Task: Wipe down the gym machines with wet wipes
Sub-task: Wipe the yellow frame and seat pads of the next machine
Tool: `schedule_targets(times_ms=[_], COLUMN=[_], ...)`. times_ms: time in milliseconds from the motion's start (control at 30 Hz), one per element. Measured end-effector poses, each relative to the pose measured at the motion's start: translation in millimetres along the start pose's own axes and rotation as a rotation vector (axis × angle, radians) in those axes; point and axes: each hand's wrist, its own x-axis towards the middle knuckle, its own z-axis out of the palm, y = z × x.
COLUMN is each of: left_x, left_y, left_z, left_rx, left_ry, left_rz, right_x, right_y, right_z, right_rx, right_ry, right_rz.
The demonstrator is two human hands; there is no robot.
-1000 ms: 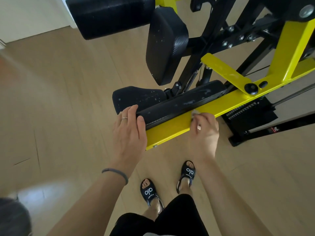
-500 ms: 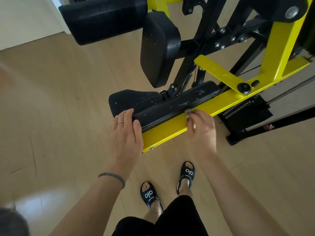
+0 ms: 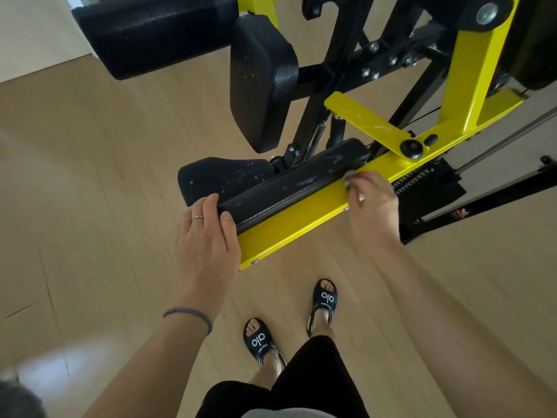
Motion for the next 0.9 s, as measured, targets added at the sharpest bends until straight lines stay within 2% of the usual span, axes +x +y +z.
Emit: schedule_targets(times_ms=[167,267,367,533,600,700,733,833,900], left_x=[0,3,13,33,36,39,37,40,41], left_y=[7,18,30,51,52,50,50,55,58], left_z=[-5,-13,-19,-16,-11,-9,-9,-10,-10], left_rx=[-0.032,-0.003,0.023,0.023,0.052,0.060,0.038,0.018,0.045], left_ry=[0.007,0.022,0.029,-0.003,-0.040,-0.061,-0.063,-0.061,-0.066], left_rz=[-0.038,-0.084,-0.055,-0.007,-0.011,-0.021,-0.025,-0.038,-0.042], right_x=[-6,-52,-51,23,19,-4,-7,29,59], right_y=[-17,-57,-48,18,8,-16,-21,-18,-16], right_z=[8,27,23,-15,-16,-22,-29,-49,-46], right_rx=[0.023,0.106,0.108,0.002,0.049,0.216,0.252,0.329,0.296], right_ry=[0.077,-0.110,-0.207,-0.025,-0.034,-0.173,-0.153,0.080,0.080], right_rz=[0.067,-0.081,-0.239,0.050,0.062,0.122,0.151,0.207,0.116])
